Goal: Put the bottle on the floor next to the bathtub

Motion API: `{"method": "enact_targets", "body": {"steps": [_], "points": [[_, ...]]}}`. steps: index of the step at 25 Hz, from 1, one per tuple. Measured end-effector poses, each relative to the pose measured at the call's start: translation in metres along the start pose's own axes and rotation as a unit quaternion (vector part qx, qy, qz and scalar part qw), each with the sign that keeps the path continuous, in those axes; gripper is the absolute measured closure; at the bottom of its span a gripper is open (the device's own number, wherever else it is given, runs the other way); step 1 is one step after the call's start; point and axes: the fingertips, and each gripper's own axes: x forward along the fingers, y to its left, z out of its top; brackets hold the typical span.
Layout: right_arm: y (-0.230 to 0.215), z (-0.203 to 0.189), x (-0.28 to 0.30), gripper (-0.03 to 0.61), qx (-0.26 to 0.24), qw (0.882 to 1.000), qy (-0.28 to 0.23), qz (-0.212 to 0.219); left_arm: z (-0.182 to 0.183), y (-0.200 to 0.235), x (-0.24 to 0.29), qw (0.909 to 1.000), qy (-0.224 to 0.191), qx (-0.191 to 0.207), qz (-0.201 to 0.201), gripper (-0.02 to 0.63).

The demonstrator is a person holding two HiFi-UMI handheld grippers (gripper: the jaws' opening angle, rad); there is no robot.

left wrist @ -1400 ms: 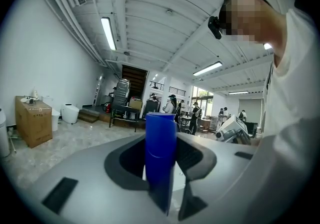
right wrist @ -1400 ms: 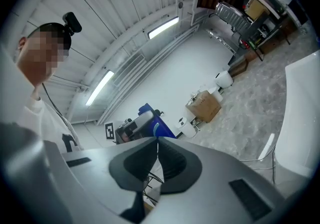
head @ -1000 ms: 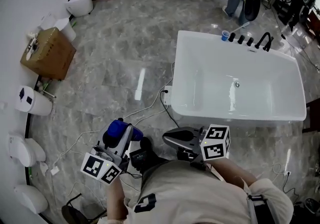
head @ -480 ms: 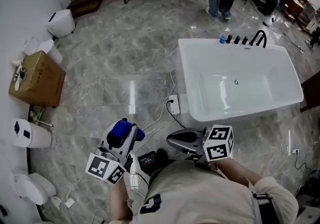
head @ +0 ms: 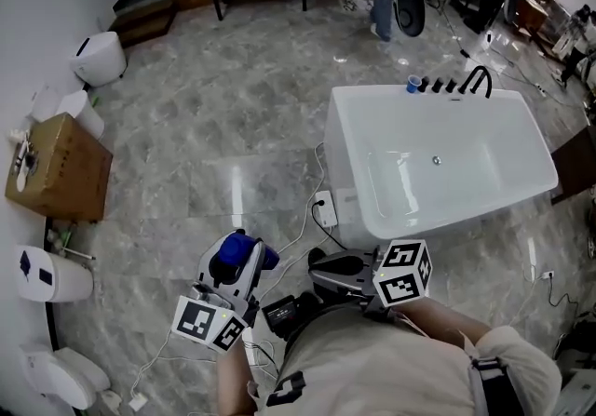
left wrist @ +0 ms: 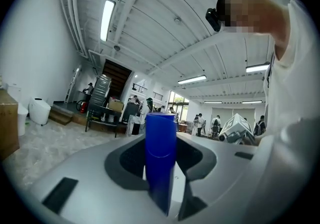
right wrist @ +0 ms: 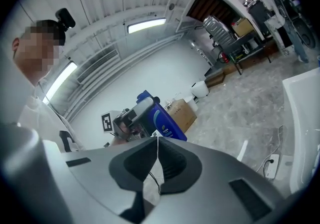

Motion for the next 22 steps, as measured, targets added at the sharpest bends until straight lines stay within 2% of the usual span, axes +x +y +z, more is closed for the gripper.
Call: {"method": "enact_targets", "body": {"steps": [7, 10, 12, 14, 17, 22], "points": [[-0.019, 0.034, 0.04, 0.549, -0.01, 0.999, 0.0, 0.039, 0.012, 0.04, 0.017, 0.9997, 0.014, 0.013, 0.018, 0.422], [-0.035, 0.055, 0.024, 0.549, -0.004, 0.999, -0.012, 0.051, 0.023, 0.038, 0.051, 0.9991, 0.023, 0.032, 0.016, 0.423], [-0.062, 0.075, -0.001, 0.549, 0.004, 0.998, -0.032, 0.05, 0.026, 0.03, 0.093, 0.9978, 0.036, 0.055, 0.006, 0.422], [-0.096, 0.1, -0.006, 0.549, 0.019, 0.997, -0.056, 0.059, 0.029, 0.042, 0.127, 0.9957, 0.05, 0.078, 0.001, 0.423], [-0.13, 0.131, 0.007, 0.549, 0.039, 0.992, -0.09, 0.084, 0.036, 0.079, 0.151, 0.9926, 0.071, 0.098, 0.01, 0.423], [-0.173, 0.175, 0.002, 0.549, 0.021, 0.988, -0.112, 0.106, 0.063, 0.111, 0.188, 0.9873, 0.094, 0.127, 0.019, 0.422]]}}
